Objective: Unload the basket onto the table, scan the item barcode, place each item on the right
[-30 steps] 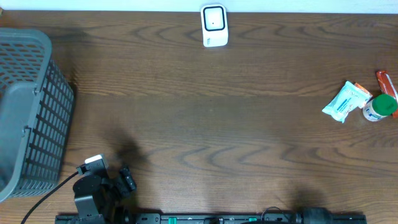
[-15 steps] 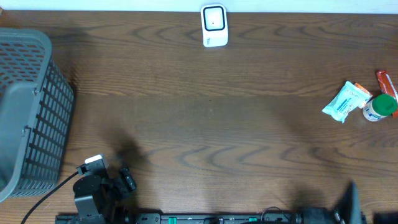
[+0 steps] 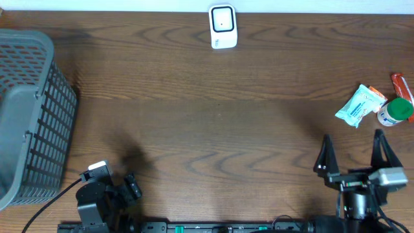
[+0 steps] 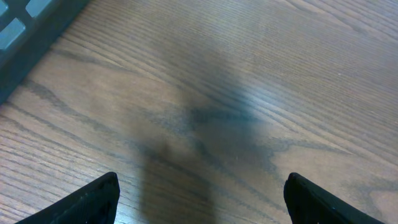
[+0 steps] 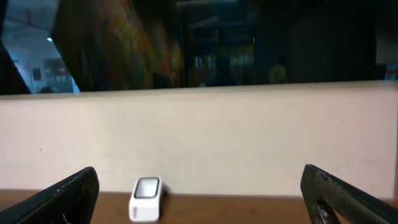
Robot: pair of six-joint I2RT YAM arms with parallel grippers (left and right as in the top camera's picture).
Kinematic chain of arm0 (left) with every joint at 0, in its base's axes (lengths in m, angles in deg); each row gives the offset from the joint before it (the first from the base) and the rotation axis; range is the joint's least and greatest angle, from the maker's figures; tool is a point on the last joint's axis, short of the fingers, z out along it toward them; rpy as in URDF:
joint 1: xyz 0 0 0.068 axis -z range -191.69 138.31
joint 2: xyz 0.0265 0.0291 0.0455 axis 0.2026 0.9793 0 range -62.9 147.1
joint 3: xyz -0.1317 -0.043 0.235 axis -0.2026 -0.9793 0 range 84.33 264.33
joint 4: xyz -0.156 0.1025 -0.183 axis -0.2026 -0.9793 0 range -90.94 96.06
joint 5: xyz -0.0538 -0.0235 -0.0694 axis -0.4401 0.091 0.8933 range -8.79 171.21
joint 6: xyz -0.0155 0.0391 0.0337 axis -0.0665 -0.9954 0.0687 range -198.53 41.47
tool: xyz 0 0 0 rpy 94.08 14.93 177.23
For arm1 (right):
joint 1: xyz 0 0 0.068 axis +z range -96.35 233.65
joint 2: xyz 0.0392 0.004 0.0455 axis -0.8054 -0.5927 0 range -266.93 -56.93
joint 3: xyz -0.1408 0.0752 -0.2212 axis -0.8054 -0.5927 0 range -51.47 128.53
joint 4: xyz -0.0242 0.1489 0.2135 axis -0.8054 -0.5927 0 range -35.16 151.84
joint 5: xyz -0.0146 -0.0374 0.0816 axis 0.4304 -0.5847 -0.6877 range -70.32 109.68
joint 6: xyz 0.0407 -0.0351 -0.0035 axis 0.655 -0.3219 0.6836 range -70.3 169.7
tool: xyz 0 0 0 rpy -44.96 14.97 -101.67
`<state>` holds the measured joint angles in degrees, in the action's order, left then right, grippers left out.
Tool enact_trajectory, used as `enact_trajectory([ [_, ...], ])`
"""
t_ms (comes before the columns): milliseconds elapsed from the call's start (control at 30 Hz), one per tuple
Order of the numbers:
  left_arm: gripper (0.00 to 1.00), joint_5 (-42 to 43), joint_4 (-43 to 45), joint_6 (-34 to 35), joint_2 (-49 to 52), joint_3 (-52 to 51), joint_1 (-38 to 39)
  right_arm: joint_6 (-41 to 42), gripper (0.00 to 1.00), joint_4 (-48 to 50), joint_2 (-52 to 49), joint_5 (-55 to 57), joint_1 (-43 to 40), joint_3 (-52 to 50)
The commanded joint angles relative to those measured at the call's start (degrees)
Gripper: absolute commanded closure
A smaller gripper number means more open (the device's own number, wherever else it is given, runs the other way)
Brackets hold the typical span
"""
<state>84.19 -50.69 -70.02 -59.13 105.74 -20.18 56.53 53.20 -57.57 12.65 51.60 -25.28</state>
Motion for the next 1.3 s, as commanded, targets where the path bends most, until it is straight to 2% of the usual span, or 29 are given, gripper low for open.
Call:
enact_trajectory([
  [0, 0.15, -0.2, -0.4, -1.0, -0.3, -0.6, 0.2, 0.9, 0.01, 1.0, 0.3, 1.9, 0.3, -1.4],
  [500, 0.15, -0.2, -0.4, -1.0, -0.3, -0.6, 0.2, 0.9, 0.01, 2.9, 0.4, 2.2, 4.2, -1.8],
  [800, 0.15, -0.2, -0.4, -1.0, -0.3, -0.6, 0.2, 0.8, 0.01, 0.3, 0.4, 3.1, 4.1, -2.3],
  [1000, 0.15, -0.2, -0.4, -1.0, -0.3, -0.6, 0.2, 0.9, 0.01, 0.2, 0.4, 8.0, 4.1, -10.9],
  [1133, 0.15, -0.2, -0.4, -1.0, -0.3, -0.6, 0.2, 0.9, 0.01, 5.4, 0.4, 8.5, 4.1, -18.4],
  [1267, 0.15, -0.2, -0.4, -1.0, -0.3, -0.6, 0.2, 1.9, 0.01, 9.3, 0.4, 8.5, 4.1, -21.7],
])
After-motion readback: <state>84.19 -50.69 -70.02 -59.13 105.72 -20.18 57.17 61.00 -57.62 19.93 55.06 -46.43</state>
